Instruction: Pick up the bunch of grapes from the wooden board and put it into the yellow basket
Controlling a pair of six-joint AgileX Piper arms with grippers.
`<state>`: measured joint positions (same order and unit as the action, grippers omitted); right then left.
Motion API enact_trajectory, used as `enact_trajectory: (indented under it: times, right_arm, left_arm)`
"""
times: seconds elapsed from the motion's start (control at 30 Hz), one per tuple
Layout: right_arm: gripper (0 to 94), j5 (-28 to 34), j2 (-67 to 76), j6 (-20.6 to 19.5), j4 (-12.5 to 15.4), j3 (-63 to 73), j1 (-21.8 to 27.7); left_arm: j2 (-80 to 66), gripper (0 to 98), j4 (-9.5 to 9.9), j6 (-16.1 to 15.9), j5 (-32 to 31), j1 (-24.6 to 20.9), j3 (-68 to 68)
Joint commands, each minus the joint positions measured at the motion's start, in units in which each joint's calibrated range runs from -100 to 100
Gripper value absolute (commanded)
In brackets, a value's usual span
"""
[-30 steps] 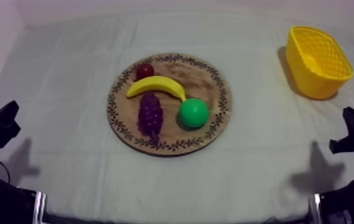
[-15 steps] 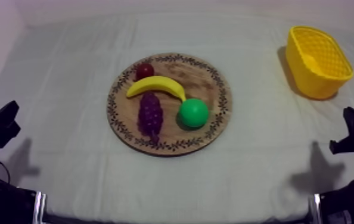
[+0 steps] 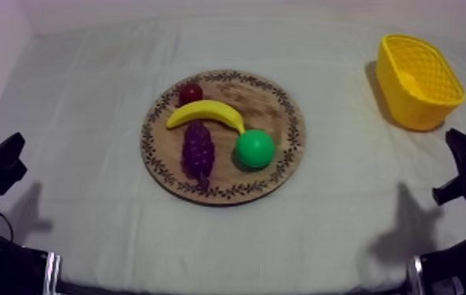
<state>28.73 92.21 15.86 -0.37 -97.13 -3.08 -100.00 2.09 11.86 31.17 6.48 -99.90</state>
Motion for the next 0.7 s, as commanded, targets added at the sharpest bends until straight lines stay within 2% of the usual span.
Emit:
enact_trajectory:
  times: [0.0,0.43,0.53,0.67]
  right_arm:
    - [0.5,-1.4,-3.5,-0.1,-0.6,3.1,-2.3]
    - [0.5,-1.4,-30.6,-2.1,-3.1,33.2,-12.6]
    - [0.5,0.4,-36.3,-3.3,-3.9,40.4,-15.6]
    - [0.4,5.4,-43.6,-4.6,-3.6,50.7,-19.2]
  left_arm:
    - [0.0,0.1,0.04,0.0,0.0,0.0,0.0]
    - [0.0,0.1,0.04,0.0,0.0,0.0,0.0]
    - [0.0,0.1,0.04,0.0,0.0,0.0,0.0]
    - [0.0,0.1,0.04,0.0,0.0,0.0,0.0]
